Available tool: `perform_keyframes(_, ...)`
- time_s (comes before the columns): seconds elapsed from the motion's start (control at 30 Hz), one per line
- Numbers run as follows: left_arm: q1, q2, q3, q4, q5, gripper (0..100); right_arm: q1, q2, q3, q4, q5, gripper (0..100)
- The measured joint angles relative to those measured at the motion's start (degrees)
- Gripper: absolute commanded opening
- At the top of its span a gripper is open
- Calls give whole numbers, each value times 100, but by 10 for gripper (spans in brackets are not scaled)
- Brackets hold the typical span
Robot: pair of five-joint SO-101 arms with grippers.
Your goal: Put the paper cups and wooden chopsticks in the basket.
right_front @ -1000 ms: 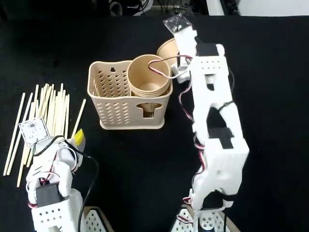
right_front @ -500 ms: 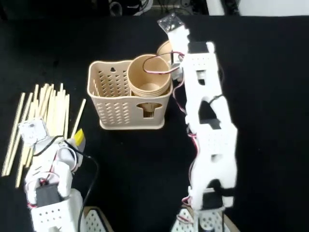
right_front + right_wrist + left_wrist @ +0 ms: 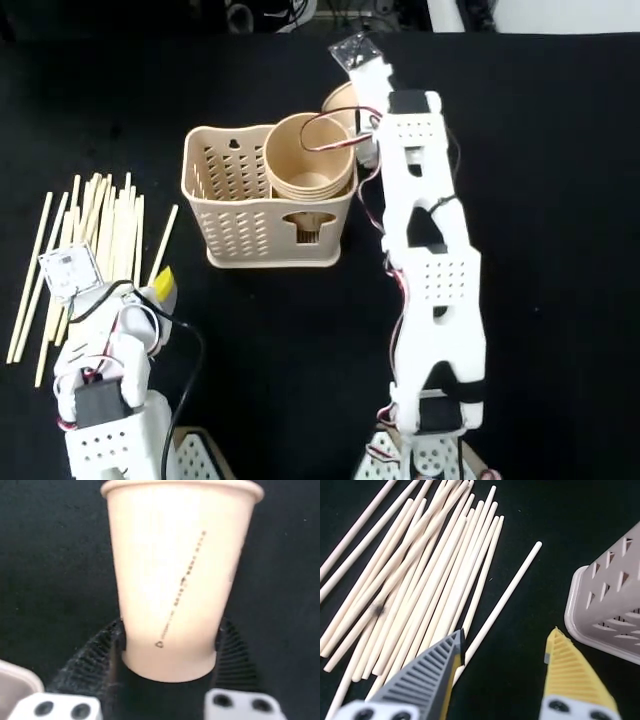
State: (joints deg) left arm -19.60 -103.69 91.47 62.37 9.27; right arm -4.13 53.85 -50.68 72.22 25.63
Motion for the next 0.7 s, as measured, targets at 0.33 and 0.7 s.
perform_keyframes(0.33, 0, 0, 0, -105, 0, 266, 202, 62, -466, 782, -18, 53)
perform_keyframes(0.7, 0, 0, 0, -105, 0, 266, 615, 79, -1169, 2576, 378, 53)
